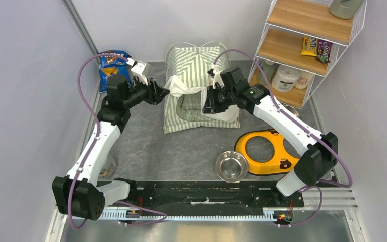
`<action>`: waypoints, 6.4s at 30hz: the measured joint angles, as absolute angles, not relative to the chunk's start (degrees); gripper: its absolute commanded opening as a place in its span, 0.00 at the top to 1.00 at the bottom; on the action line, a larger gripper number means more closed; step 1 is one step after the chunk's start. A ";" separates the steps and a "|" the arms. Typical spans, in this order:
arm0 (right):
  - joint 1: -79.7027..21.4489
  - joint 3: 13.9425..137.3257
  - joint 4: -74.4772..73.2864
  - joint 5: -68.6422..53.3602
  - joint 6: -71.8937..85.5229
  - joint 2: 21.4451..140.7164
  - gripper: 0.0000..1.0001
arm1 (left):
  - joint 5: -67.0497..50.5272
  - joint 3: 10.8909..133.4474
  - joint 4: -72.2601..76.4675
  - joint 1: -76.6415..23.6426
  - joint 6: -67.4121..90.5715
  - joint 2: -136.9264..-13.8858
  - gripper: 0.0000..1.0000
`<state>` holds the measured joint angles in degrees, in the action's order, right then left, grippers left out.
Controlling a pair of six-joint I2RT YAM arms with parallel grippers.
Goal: Set up the pet tent
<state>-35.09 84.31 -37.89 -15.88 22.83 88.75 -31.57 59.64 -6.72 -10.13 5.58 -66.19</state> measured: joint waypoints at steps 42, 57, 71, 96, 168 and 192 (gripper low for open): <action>-39.40 91.61 -12.03 -18.57 16.16 103.96 0.87 | -18.09 60.03 -10.94 -10.13 6.15 -59.35 0.48; -39.16 84.18 -33.26 -14.11 7.66 86.26 0.69 | -23.83 59.57 -7.55 -10.13 7.73 -65.32 0.48; -36.51 86.28 -43.22 -2.68 13.78 80.09 0.38 | -30.94 52.82 7.07 -13.08 7.05 -71.96 0.57; -35.00 55.81 -50.35 -0.16 23.73 81.52 0.33 | -16.21 53.19 5.85 -14.61 -4.14 -74.24 0.98; -9.85 46.28 -63.26 11.33 46.22 58.70 0.39 | 0.95 58.02 -16.69 -14.50 8.10 -54.35 0.30; 2.11 54.02 -50.11 19.11 39.97 71.26 0.46 | 0.95 58.00 -17.63 -14.50 8.08 -53.45 0.31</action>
<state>2.11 54.02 -50.11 19.11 39.97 71.26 0.95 58.00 -17.63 -14.50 8.08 -53.45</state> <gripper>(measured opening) 0.592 0.693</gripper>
